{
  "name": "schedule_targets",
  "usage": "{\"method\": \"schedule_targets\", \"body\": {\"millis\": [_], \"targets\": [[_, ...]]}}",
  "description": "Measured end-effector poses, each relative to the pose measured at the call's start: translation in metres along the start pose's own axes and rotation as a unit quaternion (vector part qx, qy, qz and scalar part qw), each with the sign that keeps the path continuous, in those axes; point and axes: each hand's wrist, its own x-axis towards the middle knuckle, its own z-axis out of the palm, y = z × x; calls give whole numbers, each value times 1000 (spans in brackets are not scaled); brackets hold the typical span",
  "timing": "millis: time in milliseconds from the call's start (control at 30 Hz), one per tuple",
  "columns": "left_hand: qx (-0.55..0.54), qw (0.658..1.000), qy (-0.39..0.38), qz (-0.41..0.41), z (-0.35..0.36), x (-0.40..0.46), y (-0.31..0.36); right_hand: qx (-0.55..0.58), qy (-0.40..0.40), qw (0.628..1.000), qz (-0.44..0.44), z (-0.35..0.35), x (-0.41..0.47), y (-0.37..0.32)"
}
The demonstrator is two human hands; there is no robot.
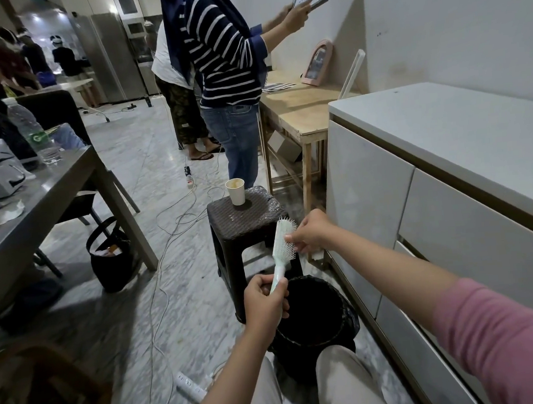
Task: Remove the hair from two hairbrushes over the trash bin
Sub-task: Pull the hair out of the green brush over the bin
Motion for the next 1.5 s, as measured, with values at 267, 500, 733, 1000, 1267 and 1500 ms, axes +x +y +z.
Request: {"method": "schedule_targets", "body": {"millis": [267,500,733,1000,1267,1500], "targets": [[19,1000,1,-1,-5,2,-3,-33,9,999,-1,-1,-2,0],[21,1000,20,-9,-5,4,-3,-27,31,998,-38,0,-2,8],[57,996,67,20,6,2,4,-88,82,984,-130,23,-7,11],[122,986,97,63,4,2,7,-88,122,976,-157,38,-12,-2],[72,992,105,9,-5,12,2,38,72,986,-143,32,-12,3],[34,992,115,-38,-9,16,-3,235,53,965,-100,16,-17,2]]}}
